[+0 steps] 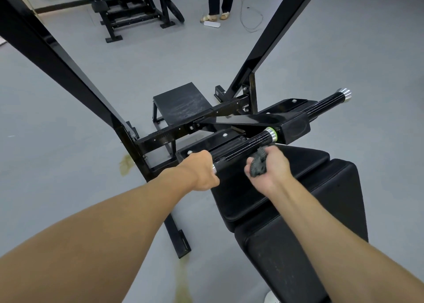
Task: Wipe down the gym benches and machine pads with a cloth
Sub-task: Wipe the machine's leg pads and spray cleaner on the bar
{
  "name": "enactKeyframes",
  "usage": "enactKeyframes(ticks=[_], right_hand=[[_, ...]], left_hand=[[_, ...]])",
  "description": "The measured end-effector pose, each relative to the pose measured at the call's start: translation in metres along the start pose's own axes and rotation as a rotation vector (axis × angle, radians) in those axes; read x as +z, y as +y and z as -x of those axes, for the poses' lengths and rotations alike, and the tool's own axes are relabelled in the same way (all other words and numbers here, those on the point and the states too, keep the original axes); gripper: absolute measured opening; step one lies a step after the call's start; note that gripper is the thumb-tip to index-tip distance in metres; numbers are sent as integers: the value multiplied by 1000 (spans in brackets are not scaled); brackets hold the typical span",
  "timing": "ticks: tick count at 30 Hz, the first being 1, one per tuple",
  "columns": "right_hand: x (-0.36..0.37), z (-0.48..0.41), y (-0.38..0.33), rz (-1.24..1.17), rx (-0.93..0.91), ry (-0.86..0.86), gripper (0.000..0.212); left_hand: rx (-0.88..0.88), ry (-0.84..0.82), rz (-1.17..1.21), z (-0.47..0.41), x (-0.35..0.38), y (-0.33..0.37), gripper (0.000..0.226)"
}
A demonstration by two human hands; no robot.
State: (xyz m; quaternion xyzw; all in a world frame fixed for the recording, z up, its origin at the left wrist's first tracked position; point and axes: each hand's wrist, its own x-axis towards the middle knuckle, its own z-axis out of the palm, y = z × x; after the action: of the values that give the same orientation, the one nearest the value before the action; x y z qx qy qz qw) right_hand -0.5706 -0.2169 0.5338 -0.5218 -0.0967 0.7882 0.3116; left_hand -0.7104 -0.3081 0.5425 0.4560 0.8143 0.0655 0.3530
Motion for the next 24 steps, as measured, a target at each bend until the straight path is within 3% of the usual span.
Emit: enactKeyframes(ticks=[4, 7, 9, 11, 13, 15, 16, 18, 19, 22, 24], right_hand=[[6, 28, 40, 150, 77, -69, 25], [1, 40, 53, 438, 65, -179, 21], [-3, 43, 46, 587, -14, -117, 20], [-3, 46, 28, 725, -225, 9, 22], [7, 51, 3, 906, -610, 50, 23], [24, 50, -21, 1306, -973, 2, 22], [31, 44, -30, 1618, -1043, -1, 23], [43, 25, -41, 2136, -990, 67, 28], [48, 20, -44, 2281, -924, 107, 29], [72, 17, -41, 2350, -763, 97, 31], [86, 23, -27, 2368, -692, -9, 33]], left_hand=[[-14, 11, -25, -1, -1, 2, 19], [-20, 11, -41, -1, -2, 3, 20], [-29, 12, -40, 0, -1, 3, 19], [-31, 14, -28, 1, -1, 3, 17], [-27, 14, -12, 1, -1, 3, 14], [-25, 9, 1, 1, -1, 3, 13], [-26, 5, 6, 3, 0, 3, 12], [-24, 5, 12, 5, -1, 3, 11], [-21, 4, 15, 5, -2, 3, 11], [-17, 8, 29, 6, -2, 3, 12], [-17, 9, 40, 5, -1, 2, 12]])
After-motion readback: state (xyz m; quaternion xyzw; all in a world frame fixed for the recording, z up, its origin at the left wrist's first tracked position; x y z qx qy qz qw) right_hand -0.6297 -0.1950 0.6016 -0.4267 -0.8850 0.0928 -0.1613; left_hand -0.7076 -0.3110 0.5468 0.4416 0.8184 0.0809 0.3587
